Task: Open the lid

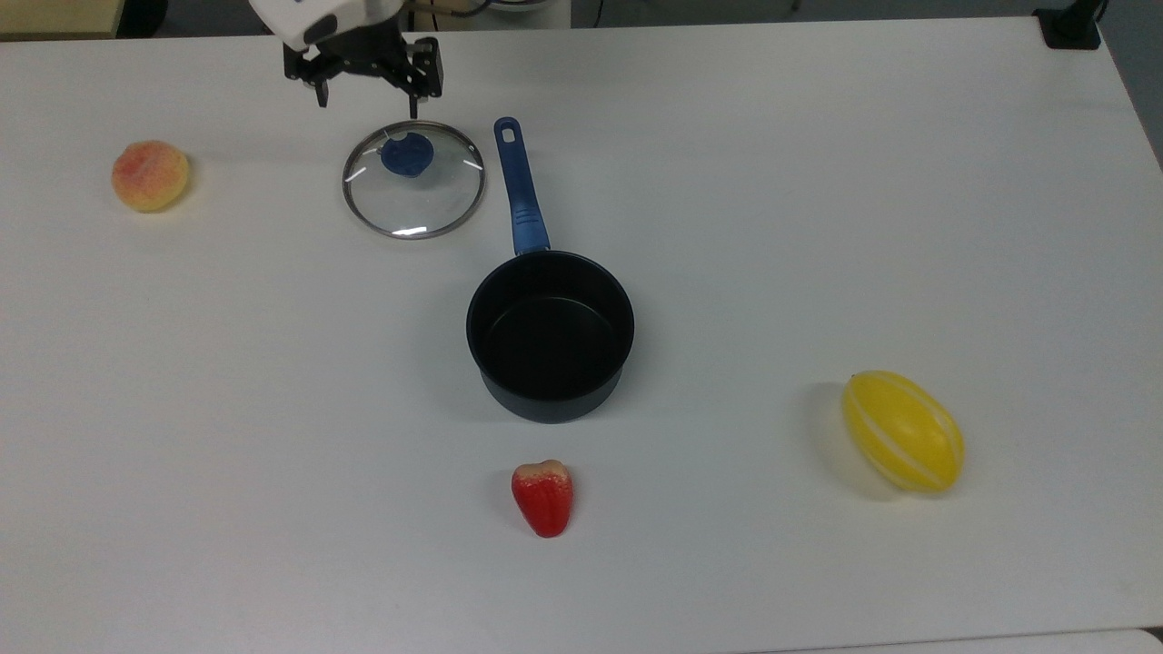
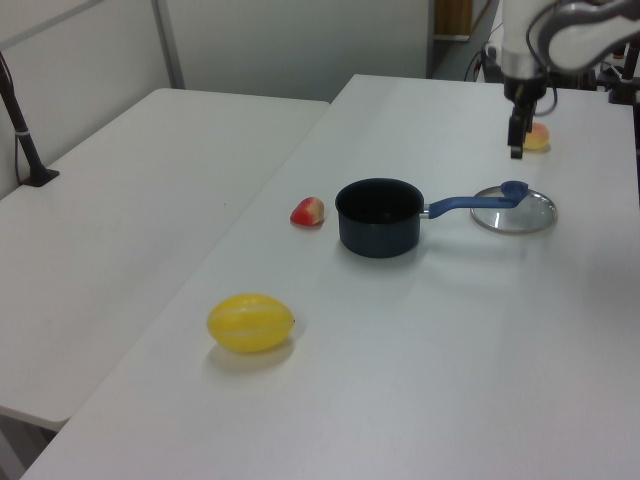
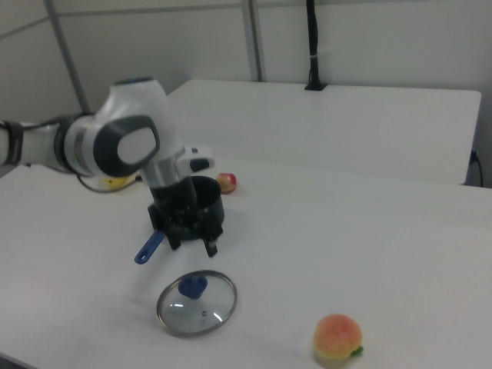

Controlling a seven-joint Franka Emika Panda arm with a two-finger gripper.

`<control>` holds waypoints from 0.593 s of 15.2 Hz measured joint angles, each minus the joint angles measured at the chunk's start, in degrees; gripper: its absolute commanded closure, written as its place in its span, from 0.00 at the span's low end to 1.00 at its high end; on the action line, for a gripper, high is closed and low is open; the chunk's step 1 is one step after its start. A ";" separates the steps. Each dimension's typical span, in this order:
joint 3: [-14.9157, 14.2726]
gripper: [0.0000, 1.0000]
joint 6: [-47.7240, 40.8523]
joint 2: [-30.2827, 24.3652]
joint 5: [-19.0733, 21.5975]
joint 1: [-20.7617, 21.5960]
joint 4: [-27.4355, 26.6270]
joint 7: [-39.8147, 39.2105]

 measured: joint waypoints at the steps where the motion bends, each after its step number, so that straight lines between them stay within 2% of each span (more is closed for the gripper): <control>1: 0.15 0.00 -2.97 -0.20 2.23 0.13 3.54 0.00; 6: 1.79 0.00 -16.30 -0.54 12.35 0.71 16.96 0.95; 9: 3.73 0.00 -23.07 -0.72 15.39 0.74 24.76 6.13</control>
